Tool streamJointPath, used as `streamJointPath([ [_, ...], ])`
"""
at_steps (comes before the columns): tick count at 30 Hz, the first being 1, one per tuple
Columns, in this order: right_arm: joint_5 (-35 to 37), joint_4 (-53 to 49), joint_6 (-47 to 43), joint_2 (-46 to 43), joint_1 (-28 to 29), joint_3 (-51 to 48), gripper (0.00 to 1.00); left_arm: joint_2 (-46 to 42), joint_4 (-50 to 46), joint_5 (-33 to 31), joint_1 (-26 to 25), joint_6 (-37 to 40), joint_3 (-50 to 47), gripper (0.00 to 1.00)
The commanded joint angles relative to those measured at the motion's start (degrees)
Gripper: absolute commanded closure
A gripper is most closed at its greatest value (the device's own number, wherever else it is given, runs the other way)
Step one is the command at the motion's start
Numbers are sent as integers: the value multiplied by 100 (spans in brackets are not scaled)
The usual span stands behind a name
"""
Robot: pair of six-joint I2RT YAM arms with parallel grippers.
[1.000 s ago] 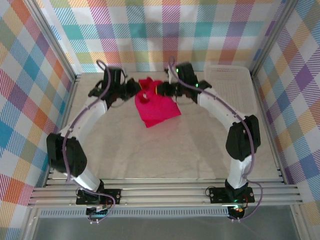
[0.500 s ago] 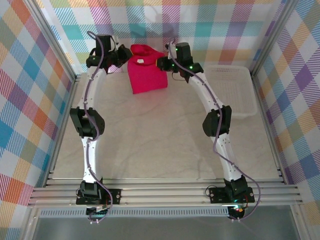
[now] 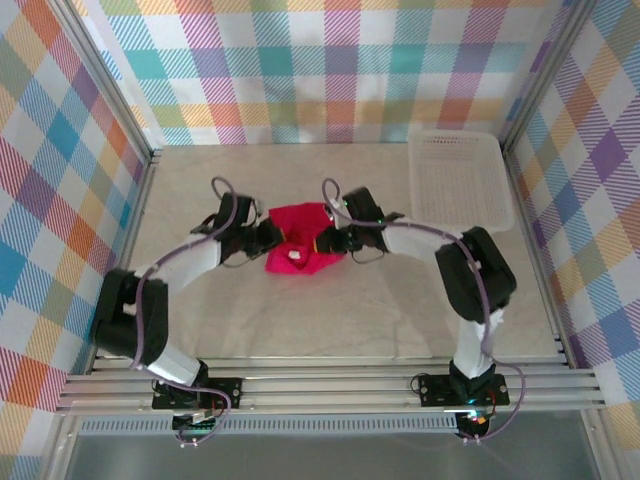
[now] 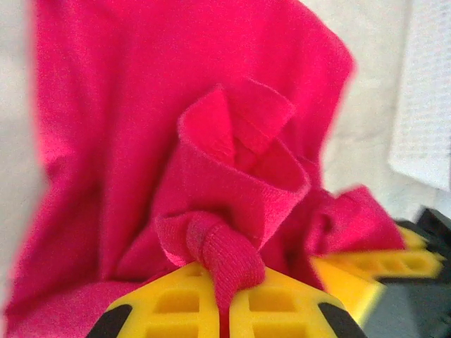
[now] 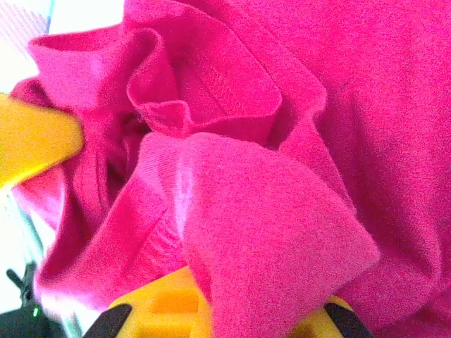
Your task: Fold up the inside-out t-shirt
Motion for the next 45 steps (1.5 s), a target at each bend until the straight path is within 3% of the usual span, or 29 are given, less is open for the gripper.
streamJointPath([
  [1,100,891,316,-694,-35,-504,100,-822,555,-400,-116,-294,-433,100],
  [5,452,603,192,-709,-36,-520,100,-845,377,-651,-92,-163,-608,100],
  [10,878,216,2,-288,-203,92,100,-86,392,-827,-24,62,-52,100],
  [19,1240,-540,-306,1074,-566,1681,100,1694,272,-744,198,377,1883,100],
  [24,1312,-1283,90,2298,-936,2624,100,3075,-223,-831,330,560,3062,100],
  [27,1222,-1225,355,2575,-1108,2683,100,3551,-313,-718,476,530,3464,100],
  [32,1565,-1292,485,2536,-1228,2518,100,3479,-535,-920,515,619,3714,100],
  [38,921,-1369,146,2521,-1260,2678,100,3071,-693,-859,478,686,3761,100],
  [41,520,-1606,56,2559,-1190,2738,100,2839,-647,-888,337,666,3514,100],
  [45,428,-1510,-139,2044,-841,1877,100,2153,-245,-954,181,410,2452,100],
])
